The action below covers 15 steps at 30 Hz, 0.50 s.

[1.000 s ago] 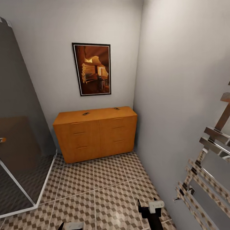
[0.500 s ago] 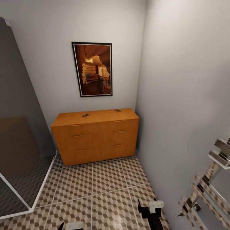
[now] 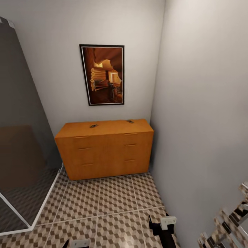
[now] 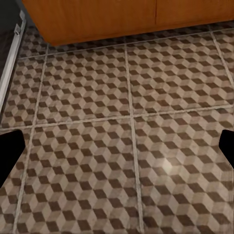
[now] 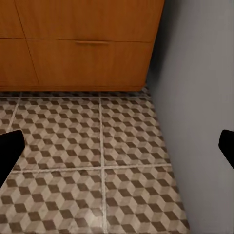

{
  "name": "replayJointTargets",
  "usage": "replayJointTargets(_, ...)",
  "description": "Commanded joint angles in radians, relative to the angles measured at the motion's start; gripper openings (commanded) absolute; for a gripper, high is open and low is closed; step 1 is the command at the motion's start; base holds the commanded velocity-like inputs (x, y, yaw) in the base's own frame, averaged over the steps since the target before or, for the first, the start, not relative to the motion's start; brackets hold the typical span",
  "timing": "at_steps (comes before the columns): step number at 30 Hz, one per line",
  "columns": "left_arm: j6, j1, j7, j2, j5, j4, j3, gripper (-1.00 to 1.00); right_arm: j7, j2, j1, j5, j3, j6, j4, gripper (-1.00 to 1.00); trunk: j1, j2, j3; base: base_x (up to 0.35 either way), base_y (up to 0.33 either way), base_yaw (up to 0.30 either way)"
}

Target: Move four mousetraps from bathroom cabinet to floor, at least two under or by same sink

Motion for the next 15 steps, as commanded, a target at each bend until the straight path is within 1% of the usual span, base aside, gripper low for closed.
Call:
replayJointTargets(1,-0.006,-0.002,0.0,-0.001,0.01,0.004,-0.009,1.0,-0.01,0.0,-0.001,0.007,0.005,-0.001,0.001,1.0,0.001,-0.002,-0.002,0.203,-0.181,0.126)
replayJointTargets(8,-0.006,-0.002,0.0,-0.001,0.01,0.004,-0.009,1.0,-0.01,0.0,-0.001,0.007,0.005,-0.001,0.001,1.0,0.001,-0.002,-0.002,0.199,-0.17,0.134)
replayJointTargets(15,-0.006,-0.002,0.0,-0.001,0.01,0.004,-0.009,1.0,-0.01,0.0,-0.001,0.007,0.005,-0.001,0.001,1.0,0.001,-0.002,-0.002,0.196,-0.117,0.174)
